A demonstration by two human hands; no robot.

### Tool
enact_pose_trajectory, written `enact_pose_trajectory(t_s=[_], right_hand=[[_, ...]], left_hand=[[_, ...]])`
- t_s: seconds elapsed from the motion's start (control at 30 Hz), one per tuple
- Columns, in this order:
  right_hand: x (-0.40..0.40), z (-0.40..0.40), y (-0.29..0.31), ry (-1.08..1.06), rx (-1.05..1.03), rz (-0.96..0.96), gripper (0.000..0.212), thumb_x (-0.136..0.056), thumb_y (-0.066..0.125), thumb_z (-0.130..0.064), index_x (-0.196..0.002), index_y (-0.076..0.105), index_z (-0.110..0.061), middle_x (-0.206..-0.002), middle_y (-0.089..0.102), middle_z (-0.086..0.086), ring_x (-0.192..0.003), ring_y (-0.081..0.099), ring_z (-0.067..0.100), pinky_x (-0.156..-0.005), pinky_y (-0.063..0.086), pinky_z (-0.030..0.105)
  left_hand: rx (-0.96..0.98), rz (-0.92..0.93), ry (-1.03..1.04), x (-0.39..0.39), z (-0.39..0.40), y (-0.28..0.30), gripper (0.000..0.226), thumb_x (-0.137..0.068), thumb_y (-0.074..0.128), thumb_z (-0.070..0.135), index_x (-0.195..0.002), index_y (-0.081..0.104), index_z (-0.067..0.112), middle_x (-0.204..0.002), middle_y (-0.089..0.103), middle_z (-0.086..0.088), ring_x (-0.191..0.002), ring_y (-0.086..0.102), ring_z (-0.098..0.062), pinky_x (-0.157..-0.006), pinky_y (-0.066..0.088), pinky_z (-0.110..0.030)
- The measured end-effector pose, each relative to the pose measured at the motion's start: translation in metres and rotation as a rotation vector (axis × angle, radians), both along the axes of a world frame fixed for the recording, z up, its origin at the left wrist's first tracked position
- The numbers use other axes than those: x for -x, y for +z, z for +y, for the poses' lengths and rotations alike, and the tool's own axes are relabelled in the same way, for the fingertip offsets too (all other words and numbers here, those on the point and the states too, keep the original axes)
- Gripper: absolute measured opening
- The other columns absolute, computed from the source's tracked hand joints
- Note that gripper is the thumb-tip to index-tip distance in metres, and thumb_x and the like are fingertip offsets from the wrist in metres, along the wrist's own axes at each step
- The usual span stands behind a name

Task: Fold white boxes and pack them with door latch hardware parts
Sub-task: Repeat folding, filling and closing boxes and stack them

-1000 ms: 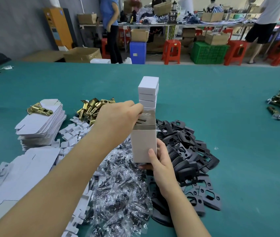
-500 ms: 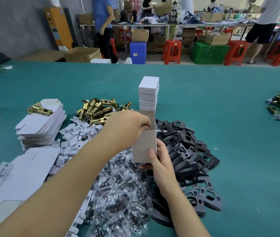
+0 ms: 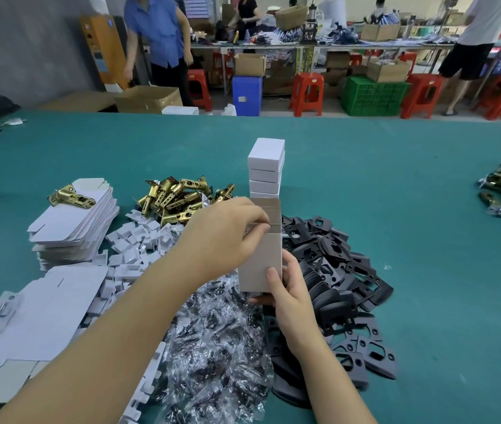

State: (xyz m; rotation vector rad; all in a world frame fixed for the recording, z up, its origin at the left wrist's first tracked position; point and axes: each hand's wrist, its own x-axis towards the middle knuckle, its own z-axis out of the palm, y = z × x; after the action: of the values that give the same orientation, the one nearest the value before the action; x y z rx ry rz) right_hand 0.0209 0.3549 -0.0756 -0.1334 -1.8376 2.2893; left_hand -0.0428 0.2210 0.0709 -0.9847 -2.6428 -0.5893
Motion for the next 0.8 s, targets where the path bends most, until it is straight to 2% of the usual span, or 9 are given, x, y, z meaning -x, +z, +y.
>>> enact_pose_trajectory(t_s=[0.17, 0.3, 0.4, 0.5, 0.53, 0.6, 0.7, 0.8], right_hand=[[0.000, 0.000, 0.001, 0.004, -0.003, 0.000, 0.038, -0.097, 0.056, -0.036, -0.134, 0.052, -0.038, -0.112, 0.070, -0.004, -0.102, 0.071, 0.027, -0.075, 0.063, 0.044], [-0.001, 0.000, 0.002, -0.009, 0.001, -0.005, 0.038, -0.100, 0.057, -0.033, -0.137, 0.050, -0.034, -0.116, 0.068, 0.002, -0.104, 0.070, 0.030, -0.076, 0.063, 0.048], [-0.002, 0.000, 0.002, -0.011, -0.003, -0.003, 0.033, -0.107, 0.053, -0.022, -0.138, 0.049, -0.034, -0.118, 0.068, 0.003, -0.106, 0.070, 0.032, -0.077, 0.063, 0.047], [-0.003, 0.000, 0.004, -0.009, 0.020, -0.008, 0.035, -0.106, 0.053, -0.025, -0.140, 0.047, -0.034, -0.121, 0.069, -0.001, -0.106, 0.071, 0.030, -0.077, 0.064, 0.046], [-0.003, 0.000, 0.005, -0.012, 0.026, -0.010, 0.037, -0.104, 0.054, -0.028, -0.140, 0.047, -0.034, -0.122, 0.068, -0.001, -0.106, 0.071, 0.030, -0.076, 0.064, 0.045], [-0.003, 0.001, 0.005, -0.017, 0.035, -0.015, 0.037, -0.104, 0.054, -0.028, -0.140, 0.046, -0.034, -0.126, 0.067, -0.001, -0.106, 0.071, 0.029, -0.075, 0.064, 0.043], [-0.003, 0.001, 0.004, -0.016, 0.029, -0.030, 0.035, -0.107, 0.051, -0.022, -0.140, 0.047, -0.035, -0.130, 0.064, 0.002, -0.109, 0.070, 0.029, -0.079, 0.063, 0.046], [-0.003, 0.000, 0.004, -0.013, -0.030, -0.046, 0.041, -0.101, 0.055, -0.031, -0.141, 0.047, -0.034, -0.130, 0.066, 0.001, -0.116, 0.067, 0.027, -0.093, 0.058, 0.058]], left_hand=[[0.076, -0.005, -0.026, -0.003, -0.001, -0.004, 0.024, -0.102, 0.053, 0.039, -0.111, 0.075, 0.031, -0.109, 0.069, 0.015, -0.097, 0.063, -0.011, -0.079, 0.054, -0.036], [0.060, 0.017, -0.041, -0.003, -0.002, -0.009, 0.025, -0.102, 0.054, 0.039, -0.115, 0.073, 0.031, -0.111, 0.070, 0.015, -0.097, 0.063, -0.009, -0.080, 0.054, -0.034], [-0.130, 0.079, -0.087, -0.004, -0.005, -0.013, 0.019, -0.099, 0.063, 0.023, -0.114, 0.075, 0.020, -0.106, 0.071, 0.009, -0.083, 0.056, -0.004, -0.077, 0.054, -0.030], [-0.415, 0.150, -0.009, -0.002, -0.014, -0.024, 0.026, -0.095, 0.067, 0.012, -0.120, 0.071, 0.013, -0.110, 0.064, 0.002, -0.087, 0.052, 0.000, -0.080, 0.045, -0.017], [-0.486, 0.099, 0.033, -0.002, -0.018, -0.030, 0.033, -0.094, 0.068, 0.013, -0.127, 0.067, 0.017, -0.115, 0.059, 0.002, -0.092, 0.052, 0.000, -0.082, 0.043, -0.015], [-0.588, -0.135, 0.079, -0.003, -0.023, -0.043, 0.052, -0.093, 0.071, 0.020, -0.141, 0.052, 0.033, -0.127, 0.052, 0.009, -0.107, 0.054, -0.001, -0.083, 0.047, -0.014], [-0.681, -0.475, 0.035, -0.010, -0.023, -0.063, 0.068, -0.095, 0.071, 0.021, -0.148, 0.038, 0.046, -0.129, 0.058, 0.022, -0.116, 0.059, 0.002, -0.089, 0.053, -0.019], [-0.748, -0.515, 0.032, -0.012, -0.022, -0.075, 0.066, -0.097, 0.068, 0.014, -0.138, 0.042, 0.059, -0.114, 0.069, 0.019, -0.108, 0.067, -0.004, -0.089, 0.058, -0.031]])
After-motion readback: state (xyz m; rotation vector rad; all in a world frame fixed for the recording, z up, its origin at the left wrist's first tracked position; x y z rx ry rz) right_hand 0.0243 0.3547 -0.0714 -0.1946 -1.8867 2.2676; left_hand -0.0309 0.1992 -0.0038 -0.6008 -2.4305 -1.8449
